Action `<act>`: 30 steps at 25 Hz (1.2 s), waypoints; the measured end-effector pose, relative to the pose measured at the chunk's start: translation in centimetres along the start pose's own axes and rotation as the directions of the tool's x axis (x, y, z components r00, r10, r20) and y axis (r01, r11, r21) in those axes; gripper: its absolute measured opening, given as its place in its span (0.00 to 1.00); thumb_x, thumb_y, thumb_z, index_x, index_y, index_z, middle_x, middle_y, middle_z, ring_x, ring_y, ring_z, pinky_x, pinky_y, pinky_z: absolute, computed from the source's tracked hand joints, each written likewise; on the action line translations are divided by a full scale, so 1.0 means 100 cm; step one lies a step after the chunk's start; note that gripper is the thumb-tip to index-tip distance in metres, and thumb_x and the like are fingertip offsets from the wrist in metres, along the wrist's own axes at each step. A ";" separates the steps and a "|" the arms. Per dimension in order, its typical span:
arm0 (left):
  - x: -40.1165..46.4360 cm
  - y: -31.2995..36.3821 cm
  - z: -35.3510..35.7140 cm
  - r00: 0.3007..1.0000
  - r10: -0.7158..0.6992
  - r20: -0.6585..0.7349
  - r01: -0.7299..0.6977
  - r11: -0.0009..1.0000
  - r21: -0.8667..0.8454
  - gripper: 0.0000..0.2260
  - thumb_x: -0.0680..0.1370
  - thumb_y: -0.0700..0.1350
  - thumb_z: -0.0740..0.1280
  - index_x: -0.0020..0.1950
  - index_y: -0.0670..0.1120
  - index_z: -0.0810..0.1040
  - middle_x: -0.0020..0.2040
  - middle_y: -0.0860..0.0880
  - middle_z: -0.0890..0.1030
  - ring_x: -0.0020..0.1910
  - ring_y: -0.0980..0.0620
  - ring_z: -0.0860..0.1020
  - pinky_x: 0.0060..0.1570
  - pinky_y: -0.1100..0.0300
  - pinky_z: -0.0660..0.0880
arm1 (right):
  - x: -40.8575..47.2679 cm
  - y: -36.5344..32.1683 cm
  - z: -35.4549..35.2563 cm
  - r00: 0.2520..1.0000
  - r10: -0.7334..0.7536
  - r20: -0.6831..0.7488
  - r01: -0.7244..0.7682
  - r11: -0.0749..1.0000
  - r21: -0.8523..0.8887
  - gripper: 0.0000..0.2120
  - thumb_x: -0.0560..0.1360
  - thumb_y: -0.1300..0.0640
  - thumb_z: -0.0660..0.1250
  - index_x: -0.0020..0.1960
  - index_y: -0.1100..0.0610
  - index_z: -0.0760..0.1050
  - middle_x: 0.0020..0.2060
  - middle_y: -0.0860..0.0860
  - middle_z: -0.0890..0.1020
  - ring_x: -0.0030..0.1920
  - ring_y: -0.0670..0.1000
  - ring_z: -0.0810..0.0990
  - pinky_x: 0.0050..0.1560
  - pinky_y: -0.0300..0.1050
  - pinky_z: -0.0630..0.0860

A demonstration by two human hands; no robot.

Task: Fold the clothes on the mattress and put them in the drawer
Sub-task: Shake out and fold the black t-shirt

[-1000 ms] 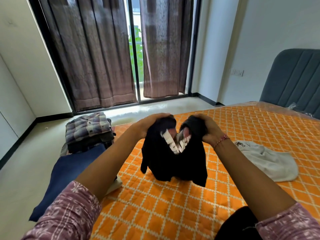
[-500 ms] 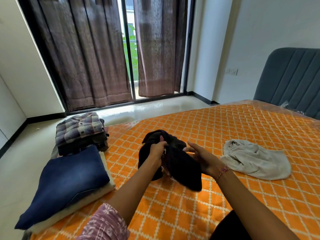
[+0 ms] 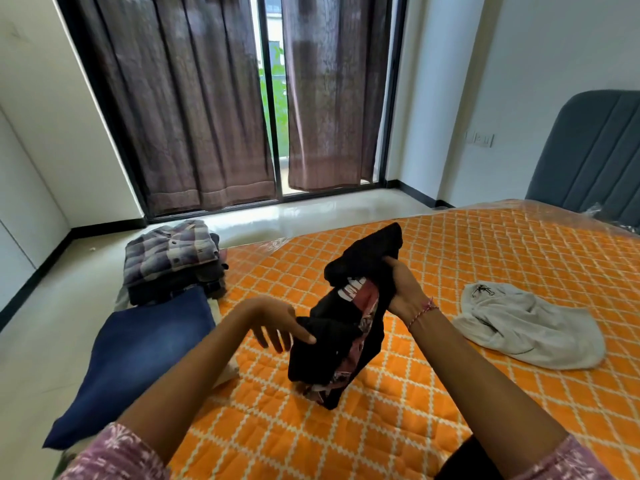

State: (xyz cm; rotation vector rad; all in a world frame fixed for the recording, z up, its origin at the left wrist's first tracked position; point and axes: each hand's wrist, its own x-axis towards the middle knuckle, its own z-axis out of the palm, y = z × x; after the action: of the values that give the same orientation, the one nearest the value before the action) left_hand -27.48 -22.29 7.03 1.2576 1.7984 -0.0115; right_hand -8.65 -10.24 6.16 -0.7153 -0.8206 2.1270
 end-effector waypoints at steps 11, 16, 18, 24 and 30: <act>0.006 0.040 -0.020 0.471 0.253 -0.845 -0.745 0.627 -0.227 0.12 0.76 0.34 0.61 0.55 0.34 0.79 0.42 0.48 0.81 0.38 0.62 0.79 0.41 0.68 0.74 | 0.007 -0.029 0.016 0.998 -0.043 -0.049 0.043 0.999 0.006 0.16 0.80 0.50 0.59 0.57 0.60 0.77 0.48 0.58 0.83 0.48 0.57 0.81 0.50 0.51 0.78; -0.008 0.067 -0.038 0.604 0.122 -0.788 -0.723 0.500 -0.477 0.09 0.78 0.35 0.64 0.40 0.44 0.79 0.36 0.47 0.81 0.35 0.52 0.79 0.35 0.62 0.76 | 0.014 -0.038 0.016 0.918 -0.228 -0.324 0.109 0.932 -0.347 0.13 0.76 0.60 0.65 0.59 0.62 0.72 0.53 0.58 0.79 0.47 0.55 0.78 0.42 0.46 0.75; -0.010 0.074 -0.042 0.647 0.262 -0.716 -0.675 0.634 -0.377 0.09 0.78 0.35 0.63 0.42 0.44 0.80 0.37 0.48 0.81 0.36 0.53 0.80 0.38 0.62 0.78 | 0.014 -0.045 0.028 0.865 -0.462 -0.196 0.227 0.709 -0.667 0.21 0.73 0.58 0.68 0.63 0.58 0.68 0.56 0.55 0.75 0.51 0.53 0.76 0.47 0.45 0.75; -0.017 0.084 -0.063 0.723 0.411 -0.556 -0.542 0.835 -0.088 0.05 0.74 0.42 0.71 0.41 0.41 0.79 0.34 0.47 0.76 0.31 0.55 0.74 0.34 0.62 0.70 | -0.003 -0.072 0.075 0.802 -0.183 0.569 0.583 0.033 -0.812 0.06 0.73 0.59 0.71 0.50 0.56 0.80 0.41 0.49 0.82 0.44 0.45 0.79 0.49 0.39 0.73; -0.004 0.029 -0.041 0.822 0.309 -0.478 -0.474 0.837 -0.274 0.03 0.75 0.36 0.69 0.45 0.44 0.80 0.37 0.53 0.82 0.40 0.54 0.80 0.37 0.68 0.76 | 0.001 -0.069 0.053 0.760 -0.408 0.505 0.491 -0.148 -0.858 0.06 0.75 0.59 0.67 0.48 0.61 0.81 0.45 0.54 0.82 0.46 0.49 0.76 0.46 0.38 0.67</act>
State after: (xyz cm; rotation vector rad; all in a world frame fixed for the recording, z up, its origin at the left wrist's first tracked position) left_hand -28.02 -19.27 11.06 1.3895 1.7244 0.8745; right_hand -9.47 -8.23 14.57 -0.7693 -2.2892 0.5403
